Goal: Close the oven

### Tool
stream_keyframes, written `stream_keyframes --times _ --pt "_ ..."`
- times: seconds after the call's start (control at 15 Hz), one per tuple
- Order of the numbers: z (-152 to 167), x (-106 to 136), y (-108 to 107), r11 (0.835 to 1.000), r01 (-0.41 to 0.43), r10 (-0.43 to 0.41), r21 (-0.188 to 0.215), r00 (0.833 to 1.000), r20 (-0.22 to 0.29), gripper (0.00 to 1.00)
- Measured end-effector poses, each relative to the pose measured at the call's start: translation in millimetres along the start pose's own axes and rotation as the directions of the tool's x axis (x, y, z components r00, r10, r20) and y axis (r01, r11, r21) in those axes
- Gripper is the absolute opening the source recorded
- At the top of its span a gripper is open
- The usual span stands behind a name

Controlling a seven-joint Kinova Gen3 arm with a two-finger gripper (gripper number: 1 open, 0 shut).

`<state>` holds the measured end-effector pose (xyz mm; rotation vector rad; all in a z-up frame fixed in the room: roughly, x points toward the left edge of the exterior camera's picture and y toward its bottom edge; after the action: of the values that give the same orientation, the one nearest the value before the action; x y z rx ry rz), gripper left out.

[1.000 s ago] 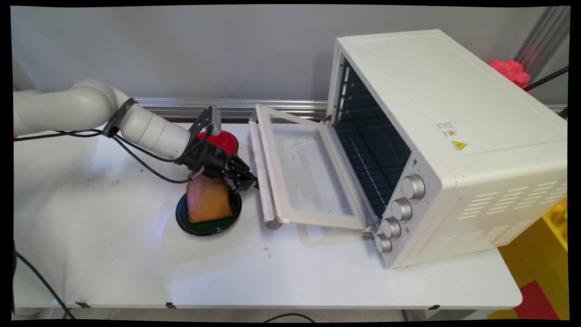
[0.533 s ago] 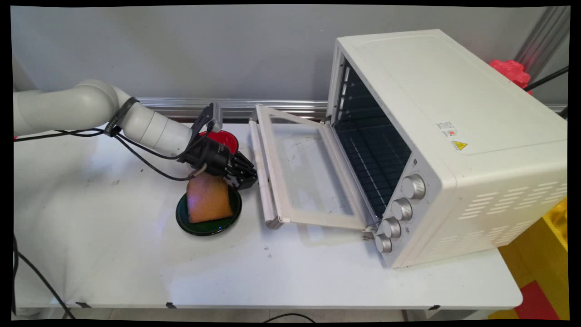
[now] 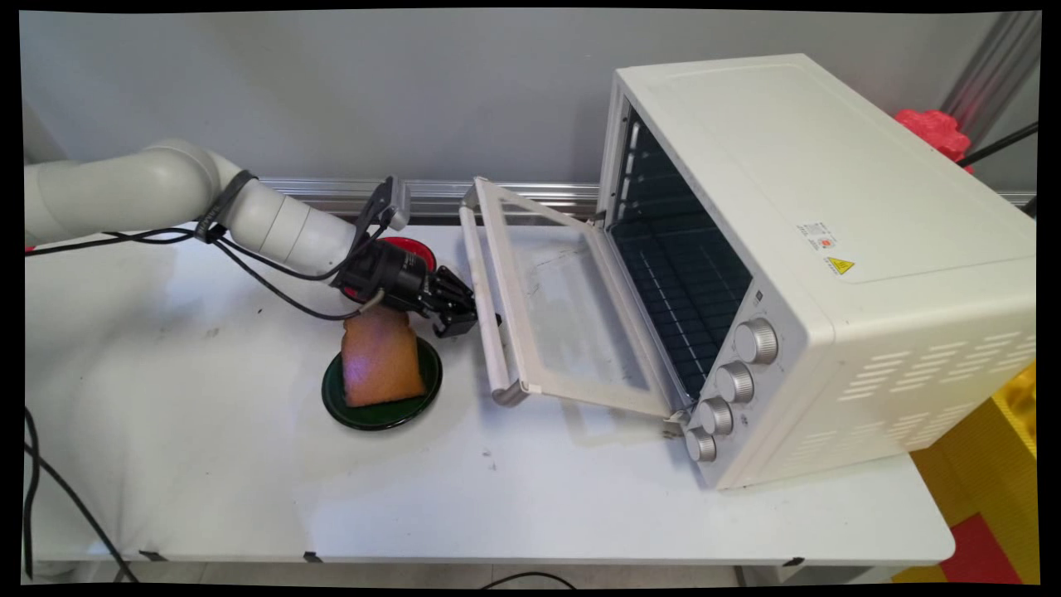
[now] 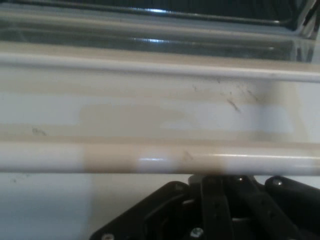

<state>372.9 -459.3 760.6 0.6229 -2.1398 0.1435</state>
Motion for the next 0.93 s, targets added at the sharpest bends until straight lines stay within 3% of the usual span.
stream_keyframes --times 0.93 --pt "2 37 -12 1.0 -0.029 0.029 0.002 0.995 -0.091 0.0"
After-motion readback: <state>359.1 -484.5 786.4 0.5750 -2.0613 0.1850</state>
